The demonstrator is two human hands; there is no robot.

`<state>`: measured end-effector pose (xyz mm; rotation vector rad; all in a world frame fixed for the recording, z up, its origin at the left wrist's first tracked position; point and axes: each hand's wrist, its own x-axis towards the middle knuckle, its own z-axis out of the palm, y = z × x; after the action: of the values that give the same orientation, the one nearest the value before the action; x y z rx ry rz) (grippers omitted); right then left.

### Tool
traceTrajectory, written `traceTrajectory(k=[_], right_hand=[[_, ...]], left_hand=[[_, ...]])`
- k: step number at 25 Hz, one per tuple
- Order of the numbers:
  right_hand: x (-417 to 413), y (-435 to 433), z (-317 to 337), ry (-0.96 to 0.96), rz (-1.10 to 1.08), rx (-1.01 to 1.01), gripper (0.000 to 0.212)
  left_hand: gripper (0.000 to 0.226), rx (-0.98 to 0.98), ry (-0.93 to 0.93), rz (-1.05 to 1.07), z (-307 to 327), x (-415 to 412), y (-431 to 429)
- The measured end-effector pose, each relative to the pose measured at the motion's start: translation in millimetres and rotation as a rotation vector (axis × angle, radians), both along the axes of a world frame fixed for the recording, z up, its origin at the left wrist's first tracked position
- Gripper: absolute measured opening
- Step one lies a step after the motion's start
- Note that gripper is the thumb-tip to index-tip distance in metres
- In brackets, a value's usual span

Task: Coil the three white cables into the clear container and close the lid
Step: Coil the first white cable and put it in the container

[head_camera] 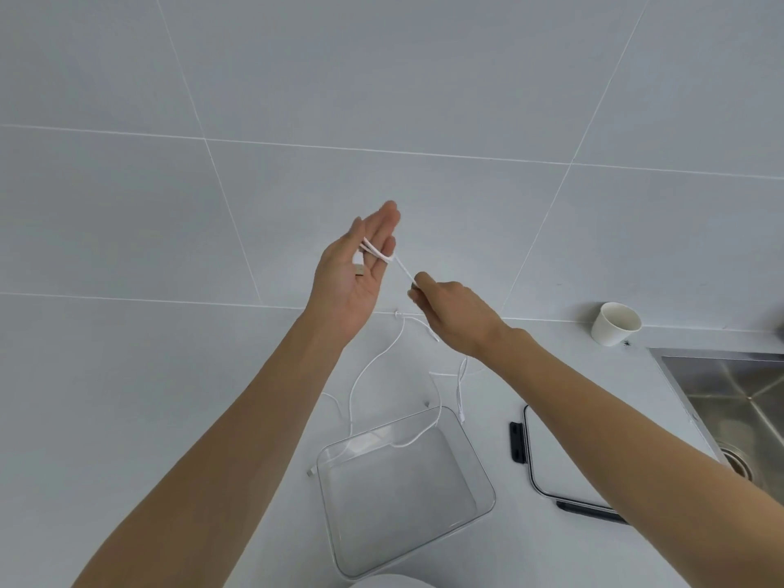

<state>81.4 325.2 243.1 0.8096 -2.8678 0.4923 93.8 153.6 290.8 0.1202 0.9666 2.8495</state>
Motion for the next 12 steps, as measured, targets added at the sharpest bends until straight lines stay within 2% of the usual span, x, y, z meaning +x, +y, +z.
traceTrajectory(k=[2,4,8,12], right_hand=[[8.7,-5.7,1.1,-0.001,0.060,0.001,0.022],[12.7,-9.8,2.3,0.001,0.075,-0.004,0.026],[14.3,-8.4,10.5,-0.003,0.090,-0.040,0.027],[11.4,0.3,27.8,-0.016,0.099,-0.153,0.023]], left_hand=[[0.023,-0.066,-0.006,0.131,-2.5,-5.6,0.5],[0.016,-0.233,0.024,0.201,-4.7,-7.4,3.2],[0.018,-0.604,0.132,0.244,-12.8,-10.3,1.7],[0.019,-0.869,0.269,0.236,-22.3,-11.4,-7.9]])
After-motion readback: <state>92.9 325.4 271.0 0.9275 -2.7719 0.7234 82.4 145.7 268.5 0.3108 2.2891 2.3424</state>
